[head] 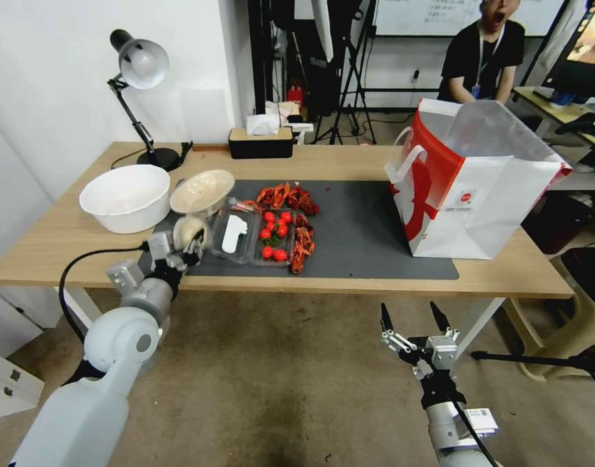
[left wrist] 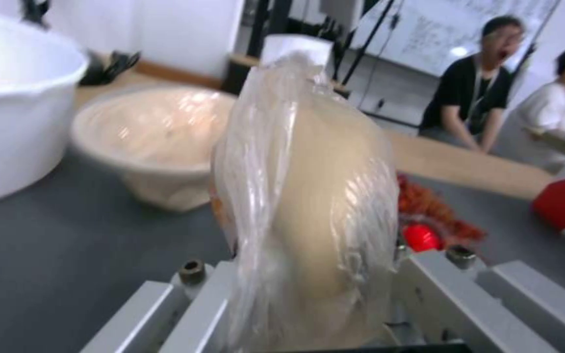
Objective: Pick up the trash from the table and place it into the takeout bag.
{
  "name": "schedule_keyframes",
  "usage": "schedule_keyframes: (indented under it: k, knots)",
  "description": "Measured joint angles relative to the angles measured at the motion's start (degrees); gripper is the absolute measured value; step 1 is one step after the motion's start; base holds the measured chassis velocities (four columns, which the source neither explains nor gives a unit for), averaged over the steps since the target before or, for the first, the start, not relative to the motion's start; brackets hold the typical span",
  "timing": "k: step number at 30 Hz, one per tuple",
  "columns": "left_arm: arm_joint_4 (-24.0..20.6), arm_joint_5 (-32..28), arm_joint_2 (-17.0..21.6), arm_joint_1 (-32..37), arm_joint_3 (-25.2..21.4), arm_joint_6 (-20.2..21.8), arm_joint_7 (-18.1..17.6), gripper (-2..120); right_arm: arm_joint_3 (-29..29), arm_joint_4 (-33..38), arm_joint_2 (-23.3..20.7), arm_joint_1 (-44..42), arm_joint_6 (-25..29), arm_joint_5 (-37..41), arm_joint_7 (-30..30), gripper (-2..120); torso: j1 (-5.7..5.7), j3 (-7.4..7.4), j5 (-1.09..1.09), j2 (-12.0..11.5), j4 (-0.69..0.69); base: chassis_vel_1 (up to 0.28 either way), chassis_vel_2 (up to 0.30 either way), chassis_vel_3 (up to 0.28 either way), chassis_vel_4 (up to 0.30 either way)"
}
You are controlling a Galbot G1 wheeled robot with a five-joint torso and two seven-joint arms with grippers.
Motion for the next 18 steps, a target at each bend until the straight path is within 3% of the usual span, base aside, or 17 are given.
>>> schedule_keyframes:
  k: [5,9,18]
  knots:
    - [0.10,-0.10,0.82,-1.91,0.47,-0.05,-0.09,11,0.26,1.09,-0.17,-0.08,-0.54,-0.07,0.05,100,0.01,0.00,0.00,0.00,0.00,0.000,0.000,0.000,0.000]
    - [1.28,4.41,1.42,-2.63,0.34,-1.05,-0.72,11,0.30,1.76,-0.03,-0.18,-0.93,-0.35,0.08,100,0.00,0.00,-0.01,0.00,0.01,0.000,0.000,0.000,0.000]
    - [1.94,1.56,1.47,-5.65,2.18,-4.68,1.43,9,-0.17,2.11,0.18,-0.26,-1.36,-1.04,0.15,100,0.01,0.00,-0.01,0.00,-0.01,0.000,0.000,0.000,0.000]
